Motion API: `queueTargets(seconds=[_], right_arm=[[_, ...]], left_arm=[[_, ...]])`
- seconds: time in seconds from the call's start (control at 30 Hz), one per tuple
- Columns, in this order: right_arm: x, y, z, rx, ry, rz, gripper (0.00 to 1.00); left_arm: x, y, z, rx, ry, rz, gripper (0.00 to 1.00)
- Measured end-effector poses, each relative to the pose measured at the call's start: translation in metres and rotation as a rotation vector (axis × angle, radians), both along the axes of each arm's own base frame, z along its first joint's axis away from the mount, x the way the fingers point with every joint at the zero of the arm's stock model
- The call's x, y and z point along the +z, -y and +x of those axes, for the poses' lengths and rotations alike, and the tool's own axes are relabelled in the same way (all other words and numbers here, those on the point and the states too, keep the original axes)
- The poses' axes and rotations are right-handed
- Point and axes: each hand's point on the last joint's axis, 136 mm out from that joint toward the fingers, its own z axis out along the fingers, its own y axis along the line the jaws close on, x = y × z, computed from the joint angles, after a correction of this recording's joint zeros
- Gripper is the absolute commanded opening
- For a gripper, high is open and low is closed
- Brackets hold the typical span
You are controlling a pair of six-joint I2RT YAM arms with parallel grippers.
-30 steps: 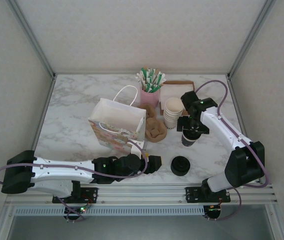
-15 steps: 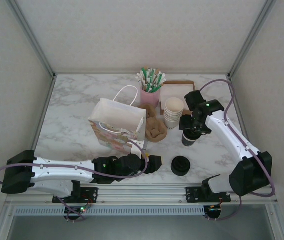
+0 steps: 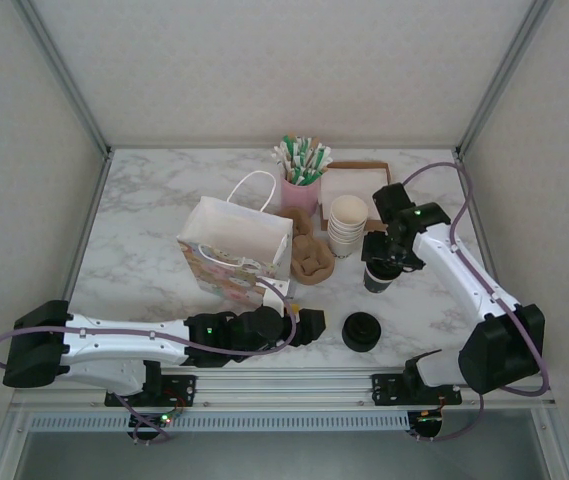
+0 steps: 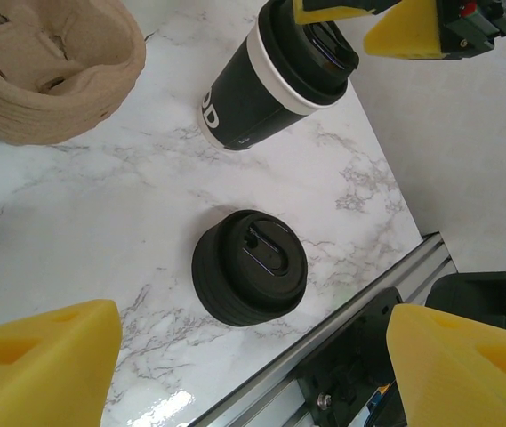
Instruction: Pack the takeout coffee
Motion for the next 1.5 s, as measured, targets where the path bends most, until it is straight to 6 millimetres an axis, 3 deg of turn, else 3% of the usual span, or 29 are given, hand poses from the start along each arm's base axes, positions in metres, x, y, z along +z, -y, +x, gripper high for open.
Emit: queueTargets(seconds=[0.53,1.5], right_arm=[[-0.007,-0.006,0.000,0.007,-0.005,0.036,0.73],[-0.015,-0.005,0.002,-0.037,0.072,-0.043,0.68]], left_arm=[[-0.002,0.000,0.000,0.003,-0.005,0.001,0.79],[-0.009,0.001,0.001,0.019,-0.027,0.009,0.79]])
